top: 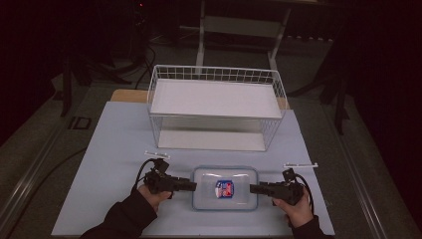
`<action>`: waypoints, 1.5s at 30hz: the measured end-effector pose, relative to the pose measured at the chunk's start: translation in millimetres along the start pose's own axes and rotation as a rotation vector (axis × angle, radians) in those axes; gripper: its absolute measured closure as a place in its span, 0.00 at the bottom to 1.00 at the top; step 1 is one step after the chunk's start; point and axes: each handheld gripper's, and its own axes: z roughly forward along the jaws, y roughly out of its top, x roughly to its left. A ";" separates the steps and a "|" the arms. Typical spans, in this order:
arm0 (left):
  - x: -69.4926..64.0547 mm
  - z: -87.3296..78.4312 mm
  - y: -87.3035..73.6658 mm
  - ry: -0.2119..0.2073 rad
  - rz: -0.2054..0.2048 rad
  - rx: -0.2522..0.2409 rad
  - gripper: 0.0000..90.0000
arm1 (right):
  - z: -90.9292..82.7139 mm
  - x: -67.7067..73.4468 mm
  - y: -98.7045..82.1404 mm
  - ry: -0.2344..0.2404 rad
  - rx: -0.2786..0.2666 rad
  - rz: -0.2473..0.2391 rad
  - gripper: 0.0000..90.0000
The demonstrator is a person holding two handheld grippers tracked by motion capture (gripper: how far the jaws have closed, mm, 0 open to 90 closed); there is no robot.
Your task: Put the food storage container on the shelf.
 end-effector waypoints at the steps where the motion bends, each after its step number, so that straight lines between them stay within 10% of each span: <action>1: -0.3 0.0 0.0 0.000 0.007 0.002 0.64 | -0.3 0.7 0.0 -0.005 -0.001 -0.002 0.56; 35: 2.2 -19.9 49.6 0.101 0.080 -0.150 0.64 | 4.7 5.3 71.2 -0.022 -0.161 -0.126 0.58; 45: 31.0 -4.7 66.5 0.141 0.072 -0.206 0.63 | 20.1 -20.3 89.9 -0.045 -0.222 -0.113 0.58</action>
